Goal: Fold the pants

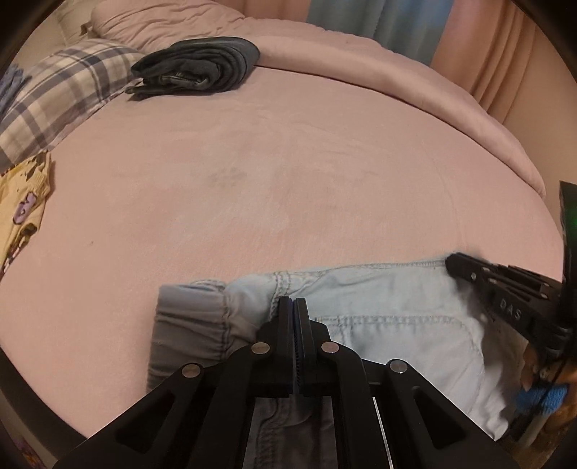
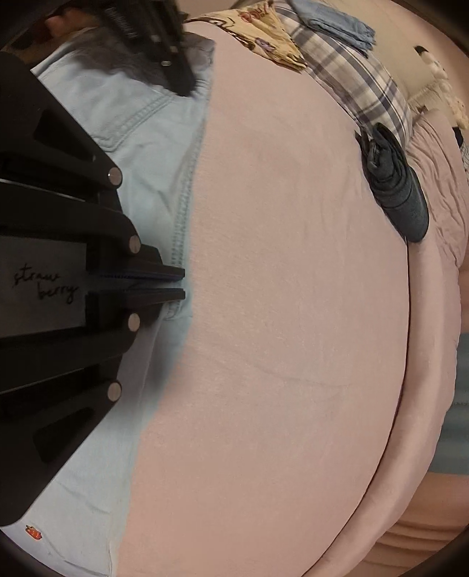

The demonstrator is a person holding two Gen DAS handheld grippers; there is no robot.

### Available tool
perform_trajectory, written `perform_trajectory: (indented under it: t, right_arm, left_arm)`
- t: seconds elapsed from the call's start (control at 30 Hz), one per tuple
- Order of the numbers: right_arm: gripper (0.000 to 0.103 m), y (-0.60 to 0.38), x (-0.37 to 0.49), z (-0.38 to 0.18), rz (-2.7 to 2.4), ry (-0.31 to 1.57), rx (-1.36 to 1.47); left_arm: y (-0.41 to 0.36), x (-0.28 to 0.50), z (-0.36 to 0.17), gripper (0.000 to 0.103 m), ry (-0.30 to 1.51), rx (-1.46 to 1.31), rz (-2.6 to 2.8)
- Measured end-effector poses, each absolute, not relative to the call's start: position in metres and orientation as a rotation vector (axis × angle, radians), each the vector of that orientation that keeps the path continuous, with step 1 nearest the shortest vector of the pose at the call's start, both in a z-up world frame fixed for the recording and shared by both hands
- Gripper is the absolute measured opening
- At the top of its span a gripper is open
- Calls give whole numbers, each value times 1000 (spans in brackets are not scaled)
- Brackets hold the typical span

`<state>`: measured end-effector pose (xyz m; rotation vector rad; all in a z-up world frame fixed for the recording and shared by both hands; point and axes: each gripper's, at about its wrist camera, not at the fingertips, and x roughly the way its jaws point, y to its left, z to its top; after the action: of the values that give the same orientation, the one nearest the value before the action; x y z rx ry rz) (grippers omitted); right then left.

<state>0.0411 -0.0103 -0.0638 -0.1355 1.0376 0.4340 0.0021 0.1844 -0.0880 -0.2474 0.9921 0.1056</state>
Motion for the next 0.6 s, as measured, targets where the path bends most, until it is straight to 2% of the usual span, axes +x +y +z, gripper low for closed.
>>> perform_trajectory:
  t: [0.6]
  right_arm:
    - [0,1,48,-64,443,998,-110]
  left_arm:
    - [182,-17,-80,7,979,-253,148]
